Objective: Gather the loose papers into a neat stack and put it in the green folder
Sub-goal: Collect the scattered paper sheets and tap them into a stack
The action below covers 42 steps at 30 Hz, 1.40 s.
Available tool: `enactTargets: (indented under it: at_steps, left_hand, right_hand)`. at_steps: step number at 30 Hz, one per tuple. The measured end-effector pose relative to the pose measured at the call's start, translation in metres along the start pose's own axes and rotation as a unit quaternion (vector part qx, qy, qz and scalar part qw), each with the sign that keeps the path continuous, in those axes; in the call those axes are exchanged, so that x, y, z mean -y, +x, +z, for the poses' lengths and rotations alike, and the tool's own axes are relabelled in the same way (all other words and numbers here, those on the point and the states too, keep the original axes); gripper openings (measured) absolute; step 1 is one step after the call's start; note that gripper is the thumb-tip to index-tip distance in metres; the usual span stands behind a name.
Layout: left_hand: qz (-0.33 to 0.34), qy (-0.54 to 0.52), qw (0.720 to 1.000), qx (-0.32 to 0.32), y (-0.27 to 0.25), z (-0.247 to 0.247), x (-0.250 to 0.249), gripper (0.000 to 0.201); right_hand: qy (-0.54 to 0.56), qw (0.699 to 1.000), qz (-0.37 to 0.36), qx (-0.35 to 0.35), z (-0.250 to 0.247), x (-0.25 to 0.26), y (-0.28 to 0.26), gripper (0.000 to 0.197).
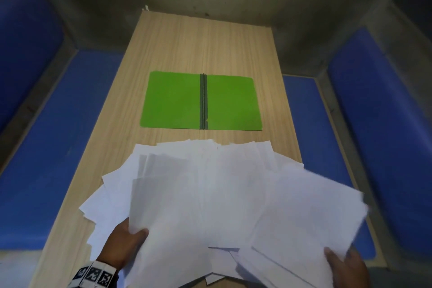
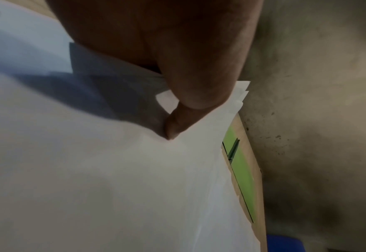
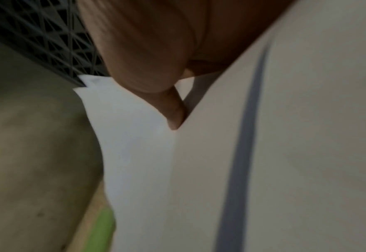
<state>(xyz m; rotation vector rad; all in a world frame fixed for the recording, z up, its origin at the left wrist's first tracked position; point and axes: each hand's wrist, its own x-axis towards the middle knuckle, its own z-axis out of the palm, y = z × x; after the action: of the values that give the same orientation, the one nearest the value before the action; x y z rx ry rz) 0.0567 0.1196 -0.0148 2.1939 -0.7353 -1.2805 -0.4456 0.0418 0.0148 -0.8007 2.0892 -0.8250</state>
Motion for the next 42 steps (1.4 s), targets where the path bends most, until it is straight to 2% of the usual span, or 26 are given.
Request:
enactTargets:
  at_steps: [2,3,5,6,8,11,13,16,17,20,21,24,27,29,32,35,38,40,42]
  left_hand:
    - [-0.004,0.003,1.0,0.0,-0.001,-0.001,0.0,0.049]
    - [-0.009,0.003,1.0,0.001,-0.001,-0.002,0.001,0.051]
    - [-0.013,0.003,1.0,-0.001,-0.002,-0.002,0.001,0.052]
    - [-0.009,0.005,1.0,-0.003,-0.002,-0.002,0.002,0.052]
    - [-0.01,0.01,1.0,-0.008,-0.004,-0.002,0.002,0.051]
    - [-0.009,0.015,1.0,-0.013,-0.007,-0.002,-0.001,0.05]
    - [-0.008,0.013,1.0,-0.013,-0.009,-0.003,-0.002,0.049]
    - [-0.004,0.012,1.0,-0.017,-0.012,-0.004,-0.004,0.041]
    - [-0.006,0.012,1.0,-0.017,-0.013,-0.004,-0.005,0.043]
    - [-0.007,0.008,1.0,-0.016,-0.013,-0.003,-0.004,0.057]
    - [-0.009,0.006,1.0,-0.015,-0.014,-0.002,-0.004,0.063]
    - [-0.01,0.007,1.0,-0.017,-0.014,0.001,-0.003,0.071]
    - [-0.017,0.005,1.0,-0.016,-0.014,0.0,-0.004,0.072]
    - [-0.018,0.006,1.0,-0.015,-0.012,-0.002,-0.004,0.073]
    - [-0.013,0.007,0.999,-0.03,-0.012,-0.006,-0.003,0.069]
    - [-0.017,0.007,0.999,-0.03,-0.01,-0.008,-0.004,0.062]
    - [-0.016,0.006,1.0,-0.022,-0.006,-0.007,-0.002,0.059]
    - [-0.015,0.009,1.0,-0.018,-0.003,-0.006,0.0,0.057]
    - [-0.017,0.009,1.0,-0.018,-0.001,-0.004,0.0,0.057]
  right_hand:
    - [0.046,0.998,-0.027,-0.019,-0.014,0.02,0.0,0.035]
    - [0.091,0.996,-0.024,-0.006,-0.017,0.026,0.004,0.036]
    - [0.177,0.983,-0.039,0.033,-0.02,0.039,0.011,0.056]
    - [0.21,0.976,-0.032,0.049,-0.015,0.045,0.012,0.058]
    - [0.237,0.966,-0.025,0.095,0.002,0.055,0.014,0.035]
    - [0.168,0.974,-0.033,0.148,0.052,0.069,0.01,0.022]
    - [0.088,0.979,-0.042,0.178,0.087,0.073,0.004,0.021]
    - [-0.091,0.976,-0.018,0.198,0.134,0.075,-0.006,0.016]
    - [-0.143,0.97,-0.004,0.198,0.147,0.075,-0.008,0.025]
    - [-0.221,0.961,0.022,0.167,0.176,0.076,-0.01,0.073]
    - [-0.232,0.959,0.031,0.159,0.182,0.079,-0.013,0.078]
    - [-0.235,0.959,0.059,0.144,0.196,0.08,-0.02,0.064]
    - [-0.222,0.964,0.05,0.137,0.195,0.073,-0.017,0.044]
    - [-0.225,0.968,0.04,0.1,0.183,0.071,-0.013,0.03]
    - [-0.263,0.962,0.057,0.038,0.166,0.069,-0.006,0.025]
    - [-0.255,0.963,0.075,0.04,0.164,0.066,-0.001,0.023]
    - [-0.235,0.971,0.043,0.029,0.171,0.058,0.004,0.023]
    - [-0.211,0.977,0.022,0.017,0.173,0.069,-0.007,0.027]
    - [-0.181,0.983,0.019,0.032,0.173,0.07,-0.014,0.034]
